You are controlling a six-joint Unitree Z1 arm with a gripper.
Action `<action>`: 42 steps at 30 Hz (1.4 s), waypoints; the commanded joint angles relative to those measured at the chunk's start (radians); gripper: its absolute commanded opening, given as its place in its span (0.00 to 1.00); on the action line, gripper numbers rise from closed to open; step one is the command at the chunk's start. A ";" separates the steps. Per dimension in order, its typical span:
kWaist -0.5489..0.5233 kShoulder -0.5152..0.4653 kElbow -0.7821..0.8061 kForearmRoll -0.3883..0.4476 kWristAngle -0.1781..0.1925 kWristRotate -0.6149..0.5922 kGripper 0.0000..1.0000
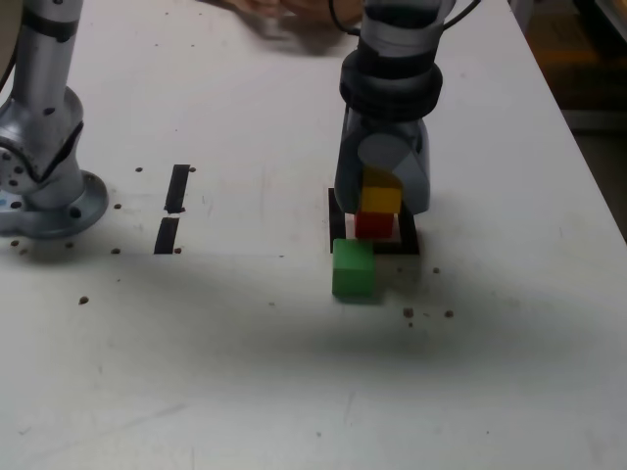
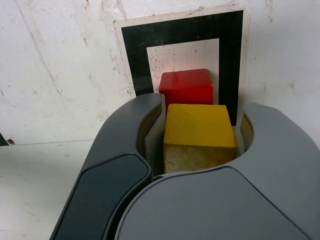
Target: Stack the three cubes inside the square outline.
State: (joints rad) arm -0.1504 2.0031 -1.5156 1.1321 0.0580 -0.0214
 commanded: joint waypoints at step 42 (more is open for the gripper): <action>-0.050 -0.151 0.016 0.085 0.065 -0.029 0.91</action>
State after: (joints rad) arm -0.1940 1.8629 -1.4947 1.2123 0.1211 -0.0412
